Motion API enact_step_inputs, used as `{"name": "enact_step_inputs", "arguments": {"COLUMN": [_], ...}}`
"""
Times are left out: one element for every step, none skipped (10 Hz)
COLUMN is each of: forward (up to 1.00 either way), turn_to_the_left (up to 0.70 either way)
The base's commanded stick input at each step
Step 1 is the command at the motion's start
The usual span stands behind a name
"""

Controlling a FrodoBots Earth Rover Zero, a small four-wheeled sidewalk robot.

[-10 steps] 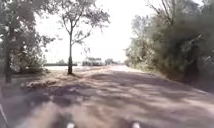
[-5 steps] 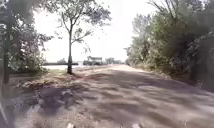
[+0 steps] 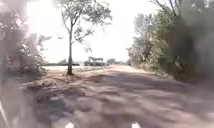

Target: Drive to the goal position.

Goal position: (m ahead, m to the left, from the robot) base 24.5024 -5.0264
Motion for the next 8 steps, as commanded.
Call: {"name": "enact_step_inputs", "arguments": {"forward": [0.7, 0.7, 0.7, 0.7, 0.7, 0.7, 0.7, 0.7], "turn_to_the_left": [0.0, 0.0, 0.0, 0.0, -0.12, -0.28, -0.13, 0.0]}}
